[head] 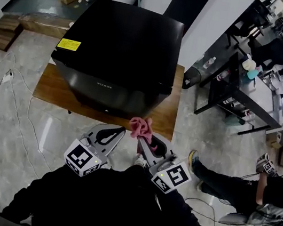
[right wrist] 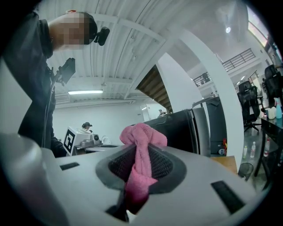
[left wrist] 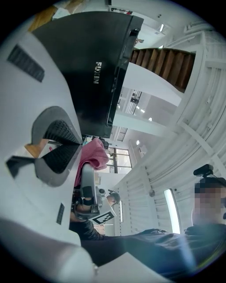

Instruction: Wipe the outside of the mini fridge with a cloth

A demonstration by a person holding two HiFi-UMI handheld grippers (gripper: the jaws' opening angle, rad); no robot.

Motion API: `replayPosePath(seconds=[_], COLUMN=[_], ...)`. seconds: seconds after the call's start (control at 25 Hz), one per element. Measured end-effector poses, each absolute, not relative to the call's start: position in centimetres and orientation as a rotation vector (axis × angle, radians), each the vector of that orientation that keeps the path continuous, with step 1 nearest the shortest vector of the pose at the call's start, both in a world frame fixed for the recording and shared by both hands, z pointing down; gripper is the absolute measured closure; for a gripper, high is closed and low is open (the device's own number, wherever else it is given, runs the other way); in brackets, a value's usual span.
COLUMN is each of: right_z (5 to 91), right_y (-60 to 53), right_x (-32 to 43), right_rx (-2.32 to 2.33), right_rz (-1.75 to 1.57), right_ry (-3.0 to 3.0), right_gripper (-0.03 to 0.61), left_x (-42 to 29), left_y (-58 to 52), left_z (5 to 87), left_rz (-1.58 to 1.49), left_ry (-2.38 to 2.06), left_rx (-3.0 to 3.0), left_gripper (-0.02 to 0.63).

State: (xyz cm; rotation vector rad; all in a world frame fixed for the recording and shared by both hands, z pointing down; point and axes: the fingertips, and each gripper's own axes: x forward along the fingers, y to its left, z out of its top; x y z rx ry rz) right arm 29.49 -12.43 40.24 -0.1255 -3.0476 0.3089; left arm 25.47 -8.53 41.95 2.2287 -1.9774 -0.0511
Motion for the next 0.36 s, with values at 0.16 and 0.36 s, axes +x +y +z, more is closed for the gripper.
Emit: replayPosePath(seconds=[0.16,0.36], right_z=[39.9,39.6], right_y=[-12.8,-12.9], right_x=[29.0,28.3], right_rx=[-0.142,-0.155], right_rz=[0.3,0.296], right_ry=[-3.043,-3.037], right_gripper=[0.509,0.509], left_x=[25.1,24.3], left_y=[-8.9,-8.9], left_z=[41.5,41.1], left_rz=[-0.053,-0.041], left_ry=[-1.979,-1.991], left_rx=[2.226,2.219], left_gripper=[0.607,0.607])
